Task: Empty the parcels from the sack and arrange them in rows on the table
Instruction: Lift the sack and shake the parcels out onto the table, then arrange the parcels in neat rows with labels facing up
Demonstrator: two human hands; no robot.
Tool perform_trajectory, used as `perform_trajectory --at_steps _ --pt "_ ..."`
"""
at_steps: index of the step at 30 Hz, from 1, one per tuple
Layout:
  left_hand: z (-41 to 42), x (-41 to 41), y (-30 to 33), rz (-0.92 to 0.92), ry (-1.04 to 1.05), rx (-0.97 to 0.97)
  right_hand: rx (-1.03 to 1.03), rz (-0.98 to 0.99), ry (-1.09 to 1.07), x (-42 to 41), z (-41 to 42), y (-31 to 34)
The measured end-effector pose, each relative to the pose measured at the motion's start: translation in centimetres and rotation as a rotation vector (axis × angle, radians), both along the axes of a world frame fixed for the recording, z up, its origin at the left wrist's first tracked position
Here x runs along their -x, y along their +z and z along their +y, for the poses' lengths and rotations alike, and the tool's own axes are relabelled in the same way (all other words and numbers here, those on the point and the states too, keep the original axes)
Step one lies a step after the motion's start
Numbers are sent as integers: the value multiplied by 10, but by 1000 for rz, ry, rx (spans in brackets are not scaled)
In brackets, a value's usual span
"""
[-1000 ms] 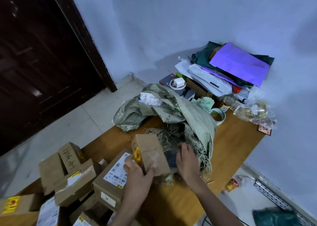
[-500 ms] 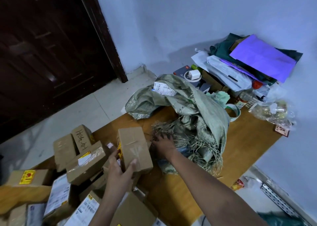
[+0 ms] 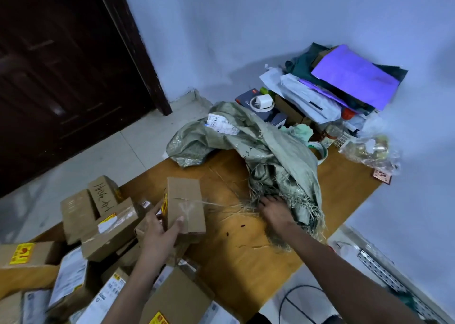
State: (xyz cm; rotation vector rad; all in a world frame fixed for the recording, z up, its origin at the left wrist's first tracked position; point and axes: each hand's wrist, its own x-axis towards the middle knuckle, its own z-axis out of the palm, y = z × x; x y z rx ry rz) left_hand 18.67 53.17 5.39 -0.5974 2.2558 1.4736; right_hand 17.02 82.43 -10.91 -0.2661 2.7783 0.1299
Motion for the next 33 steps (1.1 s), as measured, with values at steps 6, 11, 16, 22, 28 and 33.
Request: perform_trajectory --at_steps 6,11,16,22,28,33 --pt "4 1 3 -4 -74 55 -81 -1 -178 3 35 17" --pt "1 -2 0 -69 -105 -47 243 -30 -199 14 -2 66" --pt "3 -11 2 -80 -119 -100 475 106 -26 16 -72 107" --pt "-10 -21 10 -106 -147 -130 607 151 -113 29 -79 97" --pt "-33 -39 21 -230 -288 -188 808 237 -600 44 -35 111" --pt "-62 -48 22 -204 -130 -190 136 85 -756 49 16 117"
